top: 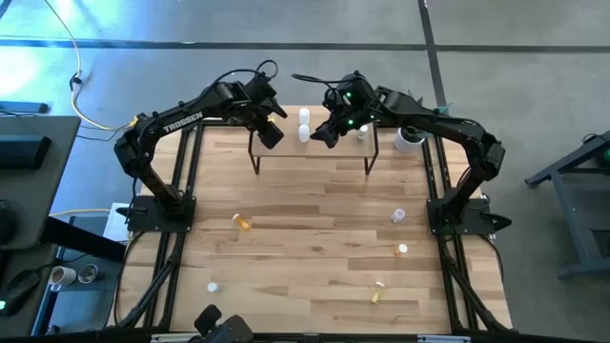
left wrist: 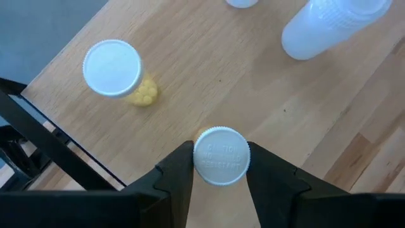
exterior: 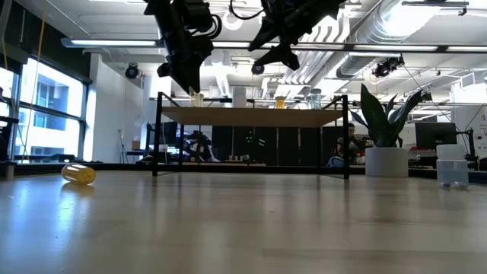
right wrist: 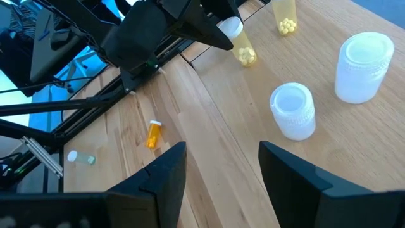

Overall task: Pick and place medicine bottles onto shelf by color
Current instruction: Put the right yellow medicine bottle on the shelf aligned with the other yellow medicine bottle

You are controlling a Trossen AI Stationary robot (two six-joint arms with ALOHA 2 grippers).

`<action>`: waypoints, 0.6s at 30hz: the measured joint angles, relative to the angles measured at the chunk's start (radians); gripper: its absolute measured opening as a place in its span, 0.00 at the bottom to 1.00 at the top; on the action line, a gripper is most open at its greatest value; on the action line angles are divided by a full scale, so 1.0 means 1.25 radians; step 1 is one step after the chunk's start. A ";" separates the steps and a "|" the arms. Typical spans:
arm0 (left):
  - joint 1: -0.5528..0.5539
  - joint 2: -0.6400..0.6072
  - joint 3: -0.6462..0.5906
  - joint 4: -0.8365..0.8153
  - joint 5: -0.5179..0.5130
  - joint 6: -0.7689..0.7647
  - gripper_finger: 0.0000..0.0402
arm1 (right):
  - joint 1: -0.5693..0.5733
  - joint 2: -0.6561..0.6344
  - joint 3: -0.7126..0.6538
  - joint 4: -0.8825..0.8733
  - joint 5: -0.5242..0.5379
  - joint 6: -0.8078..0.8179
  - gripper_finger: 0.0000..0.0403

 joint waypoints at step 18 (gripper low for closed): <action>0.000 0.000 0.000 0.003 -0.036 0.001 0.43 | 0.000 0.000 0.000 0.000 0.000 0.000 0.47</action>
